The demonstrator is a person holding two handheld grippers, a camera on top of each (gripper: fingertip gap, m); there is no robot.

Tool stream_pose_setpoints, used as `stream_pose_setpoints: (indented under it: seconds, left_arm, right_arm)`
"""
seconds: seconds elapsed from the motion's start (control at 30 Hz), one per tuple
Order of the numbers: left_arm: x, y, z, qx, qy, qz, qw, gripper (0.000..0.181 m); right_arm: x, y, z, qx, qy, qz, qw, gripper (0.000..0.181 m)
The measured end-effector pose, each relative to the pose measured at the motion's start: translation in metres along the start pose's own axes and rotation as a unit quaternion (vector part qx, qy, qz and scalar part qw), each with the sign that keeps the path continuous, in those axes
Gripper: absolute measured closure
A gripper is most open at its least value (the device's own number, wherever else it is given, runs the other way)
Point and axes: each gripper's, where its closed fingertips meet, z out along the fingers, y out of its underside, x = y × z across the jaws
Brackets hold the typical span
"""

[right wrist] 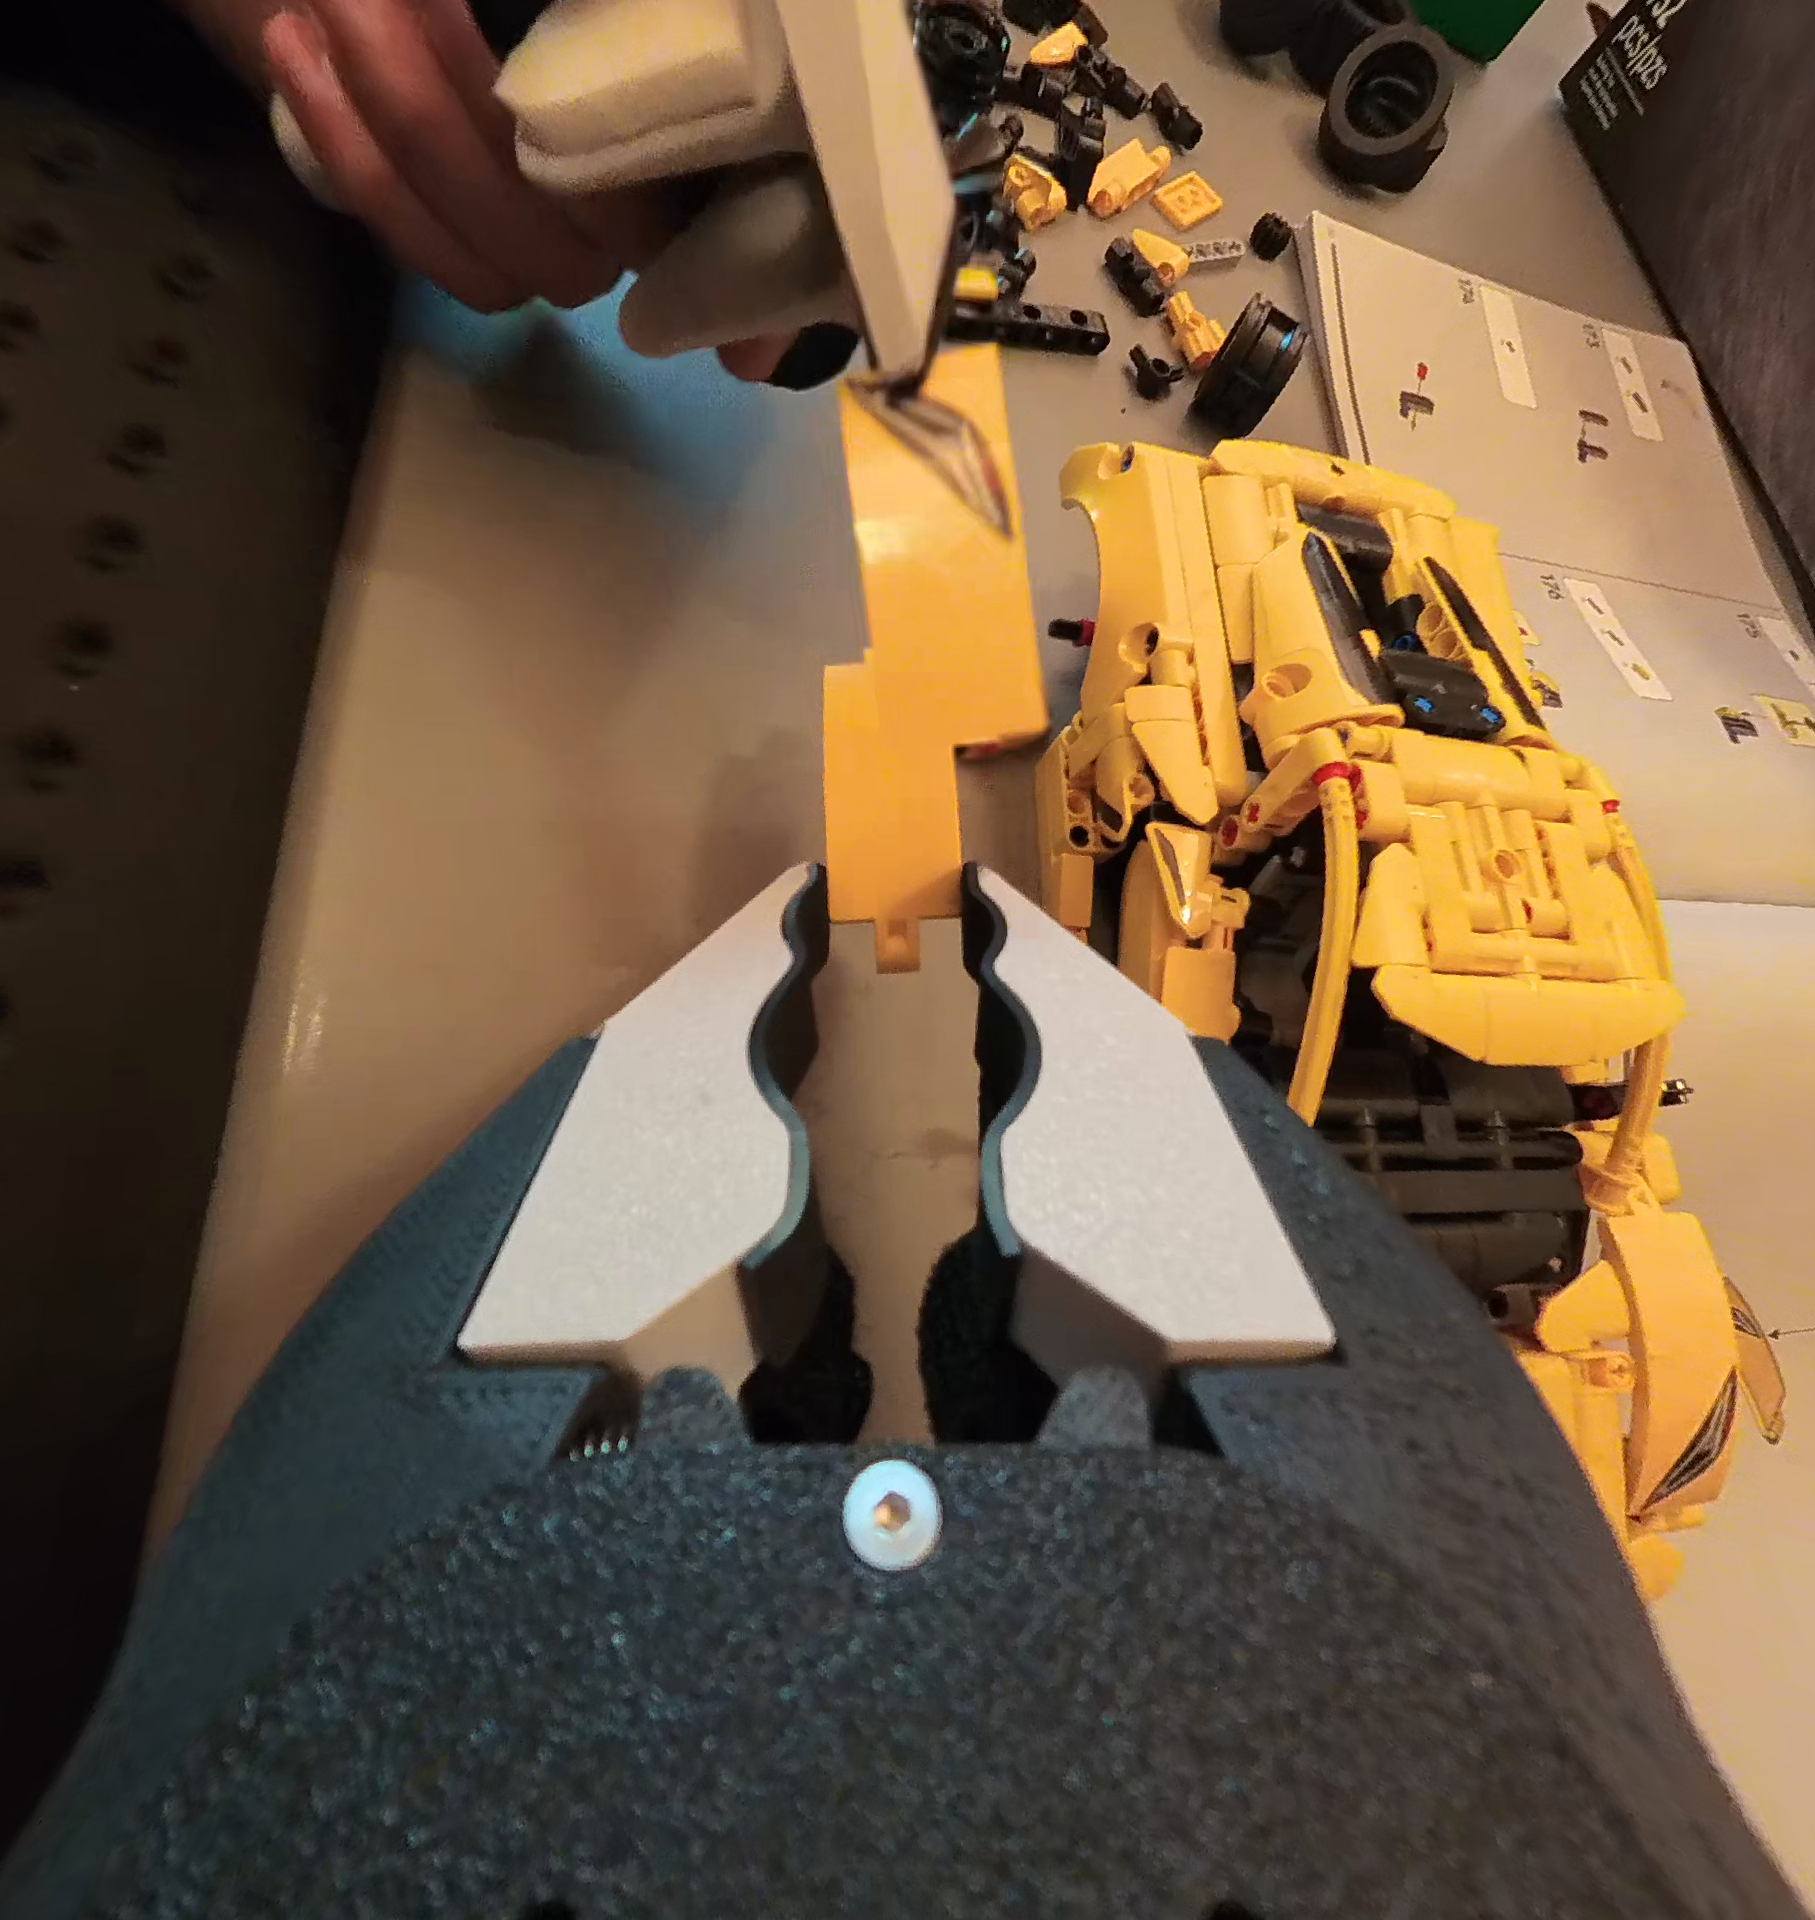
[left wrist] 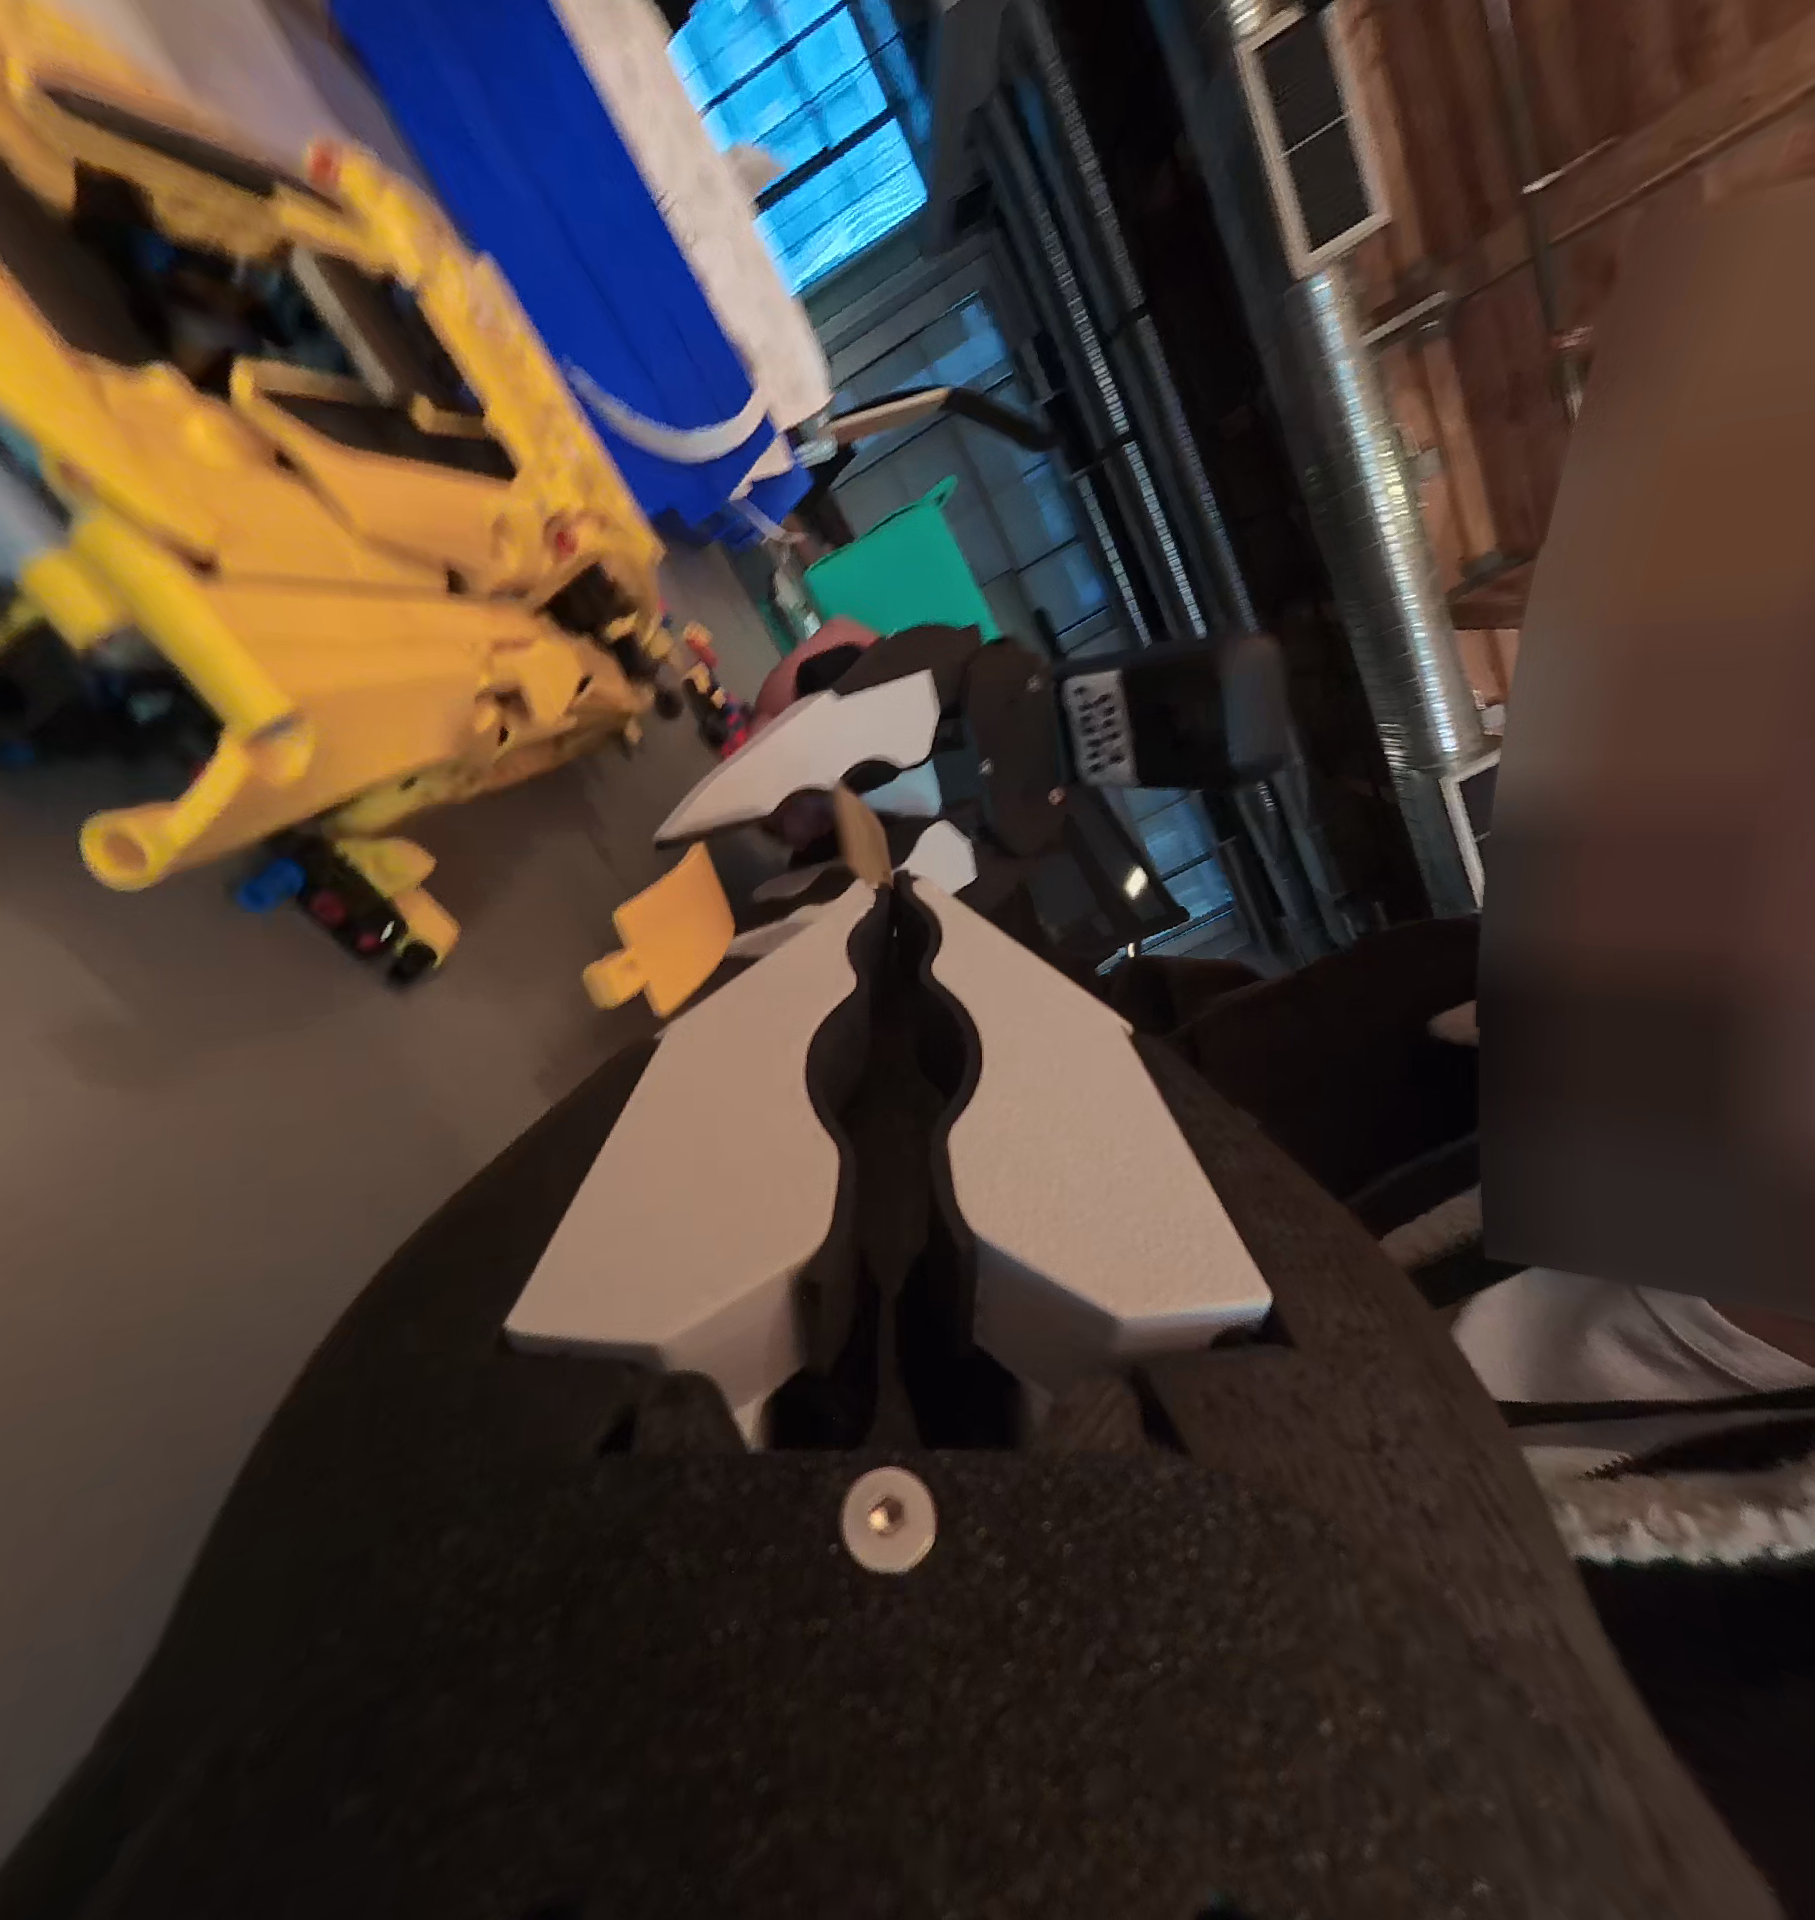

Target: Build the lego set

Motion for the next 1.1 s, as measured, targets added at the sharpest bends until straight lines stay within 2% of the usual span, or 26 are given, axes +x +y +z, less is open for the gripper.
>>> stream_pose_setpoints:
  seconds: [0.4,0.73,1.1]
  left_arm:
    - [0.001,-0.005,-0.001,0.002,0.007,0.001,1.0,0.181]
    - [0.004,-0.029,-0.01,0.045,0.04,-0.029,0.998,0.181]
    - [-0.005,-0.008,0.002,-0.002,0.013,-0.028,1.0,0.181]
  right_arm:
    - [0.003,0.002,0.0,-0.005,0.005,0.005,1.0,0.157]
    - [0.006,0.001,-0.002,0.002,0.01,0.006,1.0,0.157]
    - [0.006,0.001,-0.002,0.001,0.01,0.004,1.0,0.157]
